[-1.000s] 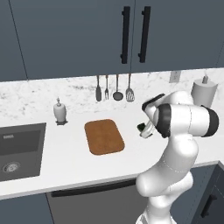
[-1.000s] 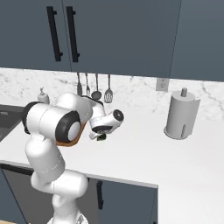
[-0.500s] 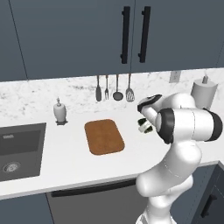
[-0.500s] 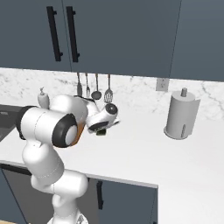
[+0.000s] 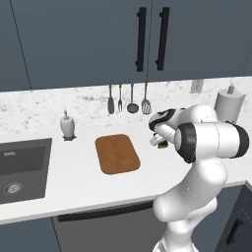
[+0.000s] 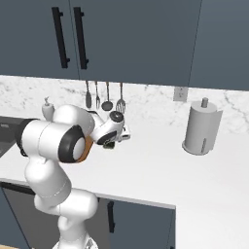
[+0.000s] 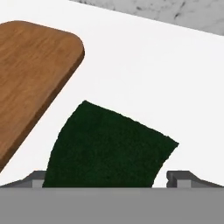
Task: Pick up the sponge from the counter and clean the cutting board by briefly scrubbing or pressing down on the cutting board. Once finished, release the sponge.
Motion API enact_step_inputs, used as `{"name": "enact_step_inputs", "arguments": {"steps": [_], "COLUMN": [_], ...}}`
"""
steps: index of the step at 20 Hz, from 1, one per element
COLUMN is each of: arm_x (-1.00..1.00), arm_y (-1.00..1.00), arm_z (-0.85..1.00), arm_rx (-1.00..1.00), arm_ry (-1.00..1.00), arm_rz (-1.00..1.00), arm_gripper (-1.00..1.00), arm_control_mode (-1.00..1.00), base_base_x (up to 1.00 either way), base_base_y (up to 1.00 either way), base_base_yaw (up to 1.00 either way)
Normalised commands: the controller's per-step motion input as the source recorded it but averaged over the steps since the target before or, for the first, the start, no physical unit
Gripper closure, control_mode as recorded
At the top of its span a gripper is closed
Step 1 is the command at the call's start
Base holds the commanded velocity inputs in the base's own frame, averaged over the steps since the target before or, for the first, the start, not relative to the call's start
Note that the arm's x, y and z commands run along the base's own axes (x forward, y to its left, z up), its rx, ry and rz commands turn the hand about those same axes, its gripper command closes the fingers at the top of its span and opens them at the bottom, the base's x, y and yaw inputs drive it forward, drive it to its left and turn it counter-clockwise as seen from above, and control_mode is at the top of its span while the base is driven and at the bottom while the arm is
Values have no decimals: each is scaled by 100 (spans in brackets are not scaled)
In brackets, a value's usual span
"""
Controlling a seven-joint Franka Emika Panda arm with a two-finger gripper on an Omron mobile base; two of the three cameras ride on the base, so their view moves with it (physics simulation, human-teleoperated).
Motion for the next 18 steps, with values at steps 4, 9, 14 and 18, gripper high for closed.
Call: {"name": "enact_step_inputs", "arguments": {"steps": [4,9,14,18], "arm_x": [0,2,-22,-60], "arm_y": [-6,-16,-1,8], "arm_z": [13,10,0,8], "arm_rx": [10,50,49,-33], "arm_ry": [8,22,12,-15], "arm_rz": [0,0,-1,-13], "arm_gripper": [-100,-100,-100,-100], "arm_control_mode": [-100,-100,-100,-100], "base_base_x": [0,0,0,0], "base_base_y": [0,0,0,0], "base_base_yaw": [0,0,0,0]}}
